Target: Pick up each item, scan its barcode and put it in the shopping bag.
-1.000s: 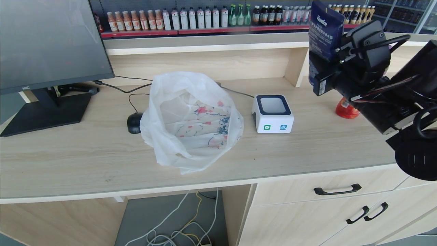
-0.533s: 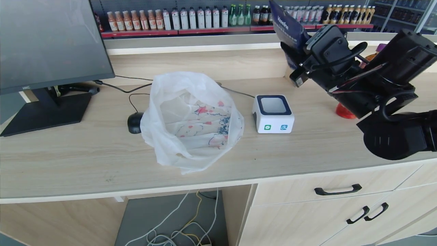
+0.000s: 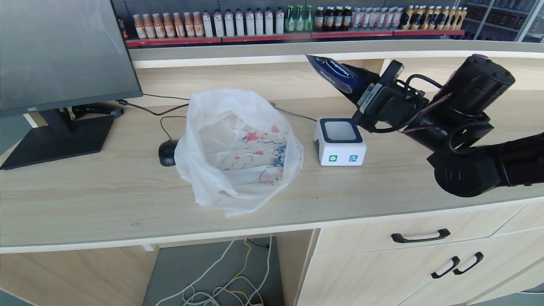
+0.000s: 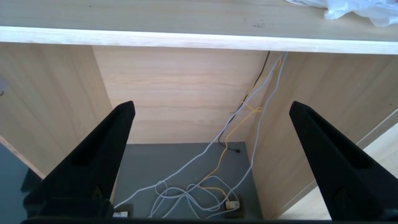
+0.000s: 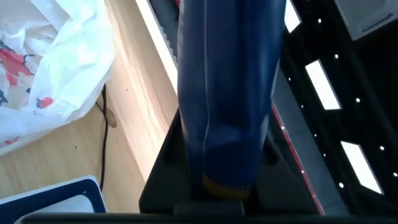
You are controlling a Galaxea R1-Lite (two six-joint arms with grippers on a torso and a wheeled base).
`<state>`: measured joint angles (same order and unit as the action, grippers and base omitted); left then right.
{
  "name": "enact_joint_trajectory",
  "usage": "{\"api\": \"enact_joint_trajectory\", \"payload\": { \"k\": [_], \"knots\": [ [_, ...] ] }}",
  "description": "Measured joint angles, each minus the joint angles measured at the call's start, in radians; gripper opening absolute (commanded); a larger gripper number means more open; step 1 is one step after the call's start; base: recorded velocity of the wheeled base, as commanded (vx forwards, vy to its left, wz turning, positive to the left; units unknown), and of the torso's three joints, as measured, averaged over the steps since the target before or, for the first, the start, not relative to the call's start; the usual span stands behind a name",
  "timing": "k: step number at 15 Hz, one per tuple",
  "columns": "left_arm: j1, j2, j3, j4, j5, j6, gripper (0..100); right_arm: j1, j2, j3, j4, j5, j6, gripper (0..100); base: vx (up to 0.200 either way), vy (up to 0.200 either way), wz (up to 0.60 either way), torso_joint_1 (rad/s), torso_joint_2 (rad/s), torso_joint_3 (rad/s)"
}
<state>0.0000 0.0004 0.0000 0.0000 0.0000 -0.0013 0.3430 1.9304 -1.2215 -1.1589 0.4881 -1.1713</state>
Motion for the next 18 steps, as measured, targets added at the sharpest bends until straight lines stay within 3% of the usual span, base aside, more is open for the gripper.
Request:
{"api": "enact_joint_trajectory", "payload": {
  "k": [5, 18],
  "knots": [
    [0.000, 0.000, 0.000, 0.000, 0.000, 0.000, 100, -0.014, 0.004, 0.072, 0.000, 0.078, -0.099, 0, 0.000, 0.000, 0.00, 0.000, 0.00, 0.000],
    [0.000, 0.000, 0.000, 0.000, 0.000, 0.000, 100, -0.035, 0.033, 0.181, 0.000, 0.102, -0.243, 0, 0.000, 0.000, 0.00, 0.000, 0.00, 0.000]
  ]
}}
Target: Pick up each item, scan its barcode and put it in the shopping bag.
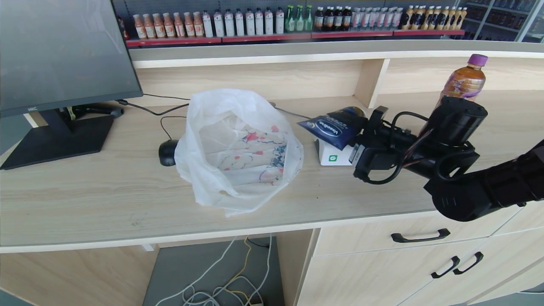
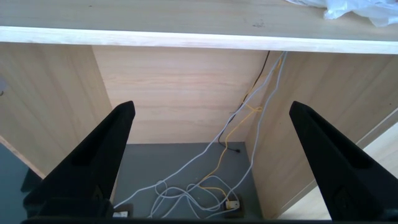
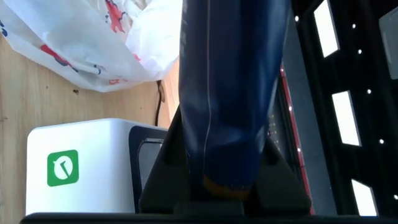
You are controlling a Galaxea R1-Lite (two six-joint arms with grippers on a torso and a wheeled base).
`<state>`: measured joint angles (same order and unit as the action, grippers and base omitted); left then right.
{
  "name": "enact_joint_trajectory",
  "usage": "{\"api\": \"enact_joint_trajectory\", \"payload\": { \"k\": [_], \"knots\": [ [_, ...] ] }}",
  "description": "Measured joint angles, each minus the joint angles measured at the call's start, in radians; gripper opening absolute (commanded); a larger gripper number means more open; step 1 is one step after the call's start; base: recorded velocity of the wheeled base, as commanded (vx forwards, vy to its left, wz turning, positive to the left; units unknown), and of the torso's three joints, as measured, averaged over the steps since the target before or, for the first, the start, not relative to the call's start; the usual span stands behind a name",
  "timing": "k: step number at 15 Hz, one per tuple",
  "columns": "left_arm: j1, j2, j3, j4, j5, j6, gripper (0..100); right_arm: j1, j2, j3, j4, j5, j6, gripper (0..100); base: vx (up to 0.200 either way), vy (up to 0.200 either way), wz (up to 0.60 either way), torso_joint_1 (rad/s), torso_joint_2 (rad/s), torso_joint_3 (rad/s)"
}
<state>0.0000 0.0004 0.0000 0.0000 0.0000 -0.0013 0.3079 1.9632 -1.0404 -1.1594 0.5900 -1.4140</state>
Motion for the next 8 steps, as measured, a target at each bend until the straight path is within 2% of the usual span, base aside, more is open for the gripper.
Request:
{"api": "enact_joint_trajectory", "payload": {
  "k": [8],
  "knots": [
    [0.000, 0.000, 0.000, 0.000, 0.000, 0.000, 100, -0.001, 0.001, 0.022, 0.000, 0.001, -0.027, 0, 0.000, 0.000, 0.00, 0.000, 0.00, 0.000]
  ]
}}
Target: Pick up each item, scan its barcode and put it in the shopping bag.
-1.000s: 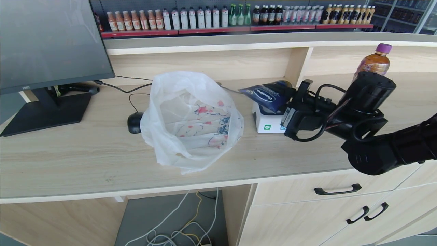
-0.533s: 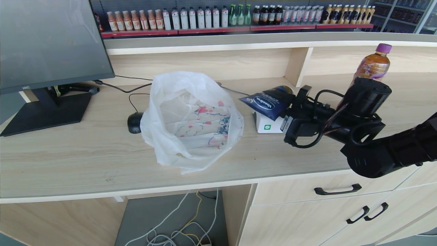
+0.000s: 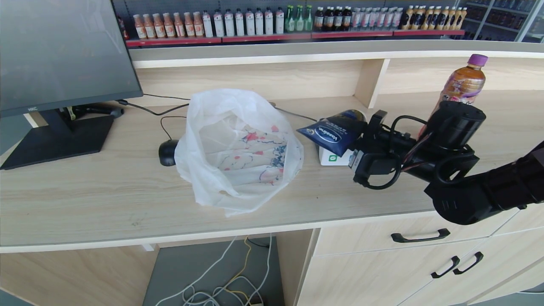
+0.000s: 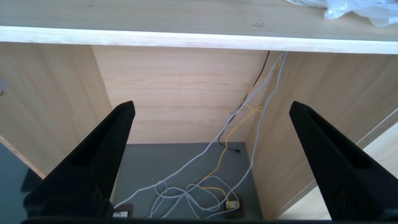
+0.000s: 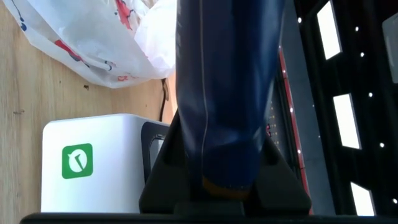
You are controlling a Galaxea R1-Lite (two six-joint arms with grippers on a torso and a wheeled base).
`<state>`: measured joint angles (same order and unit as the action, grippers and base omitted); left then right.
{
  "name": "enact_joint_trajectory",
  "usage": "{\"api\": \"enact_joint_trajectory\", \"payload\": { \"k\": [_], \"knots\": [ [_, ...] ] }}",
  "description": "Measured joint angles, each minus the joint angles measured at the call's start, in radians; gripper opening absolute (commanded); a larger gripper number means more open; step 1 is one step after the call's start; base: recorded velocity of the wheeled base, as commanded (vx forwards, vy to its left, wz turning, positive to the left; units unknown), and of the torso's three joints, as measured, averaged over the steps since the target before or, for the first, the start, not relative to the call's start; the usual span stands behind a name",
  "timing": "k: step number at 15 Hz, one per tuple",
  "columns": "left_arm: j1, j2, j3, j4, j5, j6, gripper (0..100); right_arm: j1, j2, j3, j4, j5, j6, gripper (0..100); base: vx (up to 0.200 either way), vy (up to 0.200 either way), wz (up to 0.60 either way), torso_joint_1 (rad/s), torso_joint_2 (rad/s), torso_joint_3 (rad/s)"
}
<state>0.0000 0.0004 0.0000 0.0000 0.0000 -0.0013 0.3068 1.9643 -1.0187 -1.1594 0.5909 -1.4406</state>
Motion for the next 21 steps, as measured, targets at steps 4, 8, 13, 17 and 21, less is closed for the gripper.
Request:
{"api": "enact_joint_trajectory", "payload": {
  "k": [4, 8, 13, 17, 21],
  "knots": [
    [0.000, 0.000, 0.000, 0.000, 0.000, 0.000, 100, 0.000, 0.000, 0.001, 0.000, 0.000, -0.008, 0, 0.000, 0.000, 0.00, 0.000, 0.00, 0.000],
    [0.000, 0.000, 0.000, 0.000, 0.000, 0.000, 100, -0.001, 0.001, 0.002, 0.000, 0.000, -0.008, 0, 0.000, 0.000, 0.00, 0.000, 0.00, 0.000],
    [0.000, 0.000, 0.000, 0.000, 0.000, 0.000, 100, 0.000, 0.008, 0.002, 0.000, 0.000, -0.010, 0, 0.000, 0.000, 0.00, 0.000, 0.00, 0.000],
    [0.000, 0.000, 0.000, 0.000, 0.000, 0.000, 100, 0.000, 0.010, 0.004, 0.000, 0.000, -0.020, 0, 0.000, 0.000, 0.00, 0.000, 0.00, 0.000],
    [0.000, 0.000, 0.000, 0.000, 0.000, 0.000, 100, 0.002, 0.008, 0.005, 0.001, 0.000, -0.018, 0, 0.000, 0.000, 0.00, 0.000, 0.00, 0.000]
  ]
}}
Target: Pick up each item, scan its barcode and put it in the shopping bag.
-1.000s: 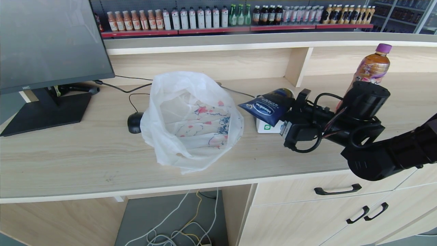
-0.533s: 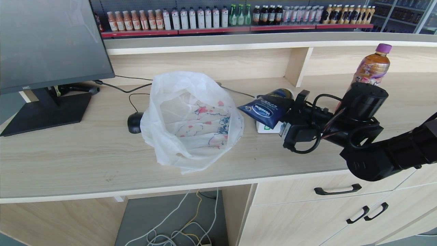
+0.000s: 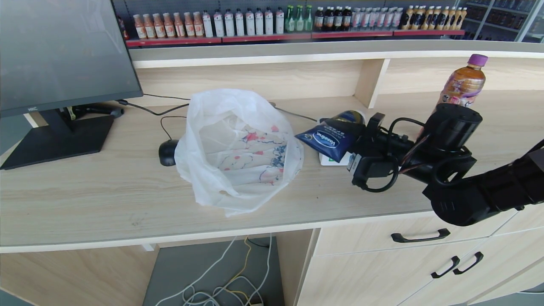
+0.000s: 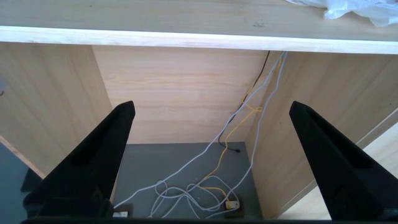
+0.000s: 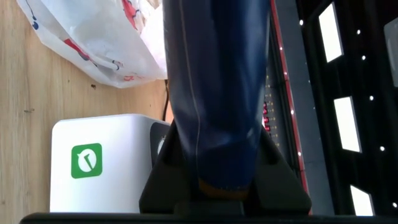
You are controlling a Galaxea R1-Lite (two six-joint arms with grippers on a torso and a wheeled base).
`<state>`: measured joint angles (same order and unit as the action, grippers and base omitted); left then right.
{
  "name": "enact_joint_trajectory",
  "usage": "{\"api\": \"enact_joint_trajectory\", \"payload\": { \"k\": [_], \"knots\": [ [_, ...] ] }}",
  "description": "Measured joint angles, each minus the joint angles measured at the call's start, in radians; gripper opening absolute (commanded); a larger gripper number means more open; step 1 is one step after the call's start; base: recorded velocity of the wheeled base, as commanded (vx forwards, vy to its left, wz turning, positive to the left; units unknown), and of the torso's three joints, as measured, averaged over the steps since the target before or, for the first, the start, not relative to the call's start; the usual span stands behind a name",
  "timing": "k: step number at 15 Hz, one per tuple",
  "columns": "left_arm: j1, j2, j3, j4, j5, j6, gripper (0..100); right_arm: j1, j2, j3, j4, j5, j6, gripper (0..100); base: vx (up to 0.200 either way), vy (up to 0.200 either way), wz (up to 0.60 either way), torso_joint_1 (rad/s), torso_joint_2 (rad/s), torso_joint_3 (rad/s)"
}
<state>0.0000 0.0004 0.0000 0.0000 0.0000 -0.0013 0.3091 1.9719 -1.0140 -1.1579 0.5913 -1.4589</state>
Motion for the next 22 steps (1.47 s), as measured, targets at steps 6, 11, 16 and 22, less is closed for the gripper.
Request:
{"api": "enact_joint_trajectory", "payload": {
  "k": [6, 11, 16, 22],
  "knots": [
    [0.000, 0.000, 0.000, 0.000, 0.000, 0.000, 100, 0.009, -0.041, -0.024, 0.081, 0.000, 0.007, 0, 0.000, 0.000, 0.00, 0.000, 0.00, 0.000],
    [0.000, 0.000, 0.000, 0.000, 0.000, 0.000, 100, 0.021, -0.120, -0.097, 0.200, -0.001, 0.007, 0, 0.000, 0.000, 0.00, 0.000, 0.00, 0.000],
    [0.000, 0.000, 0.000, 0.000, 0.000, 0.000, 100, 0.033, -0.191, -0.109, 0.259, -0.008, 0.090, 0, 0.000, 0.000, 0.00, 0.000, 0.00, 0.000],
    [0.000, 0.000, 0.000, 0.000, 0.000, 0.000, 100, 0.037, -0.290, -0.103, 0.257, -0.091, 0.435, 0, 0.000, 0.000, 0.00, 0.000, 0.00, 0.000]
  ]
}}
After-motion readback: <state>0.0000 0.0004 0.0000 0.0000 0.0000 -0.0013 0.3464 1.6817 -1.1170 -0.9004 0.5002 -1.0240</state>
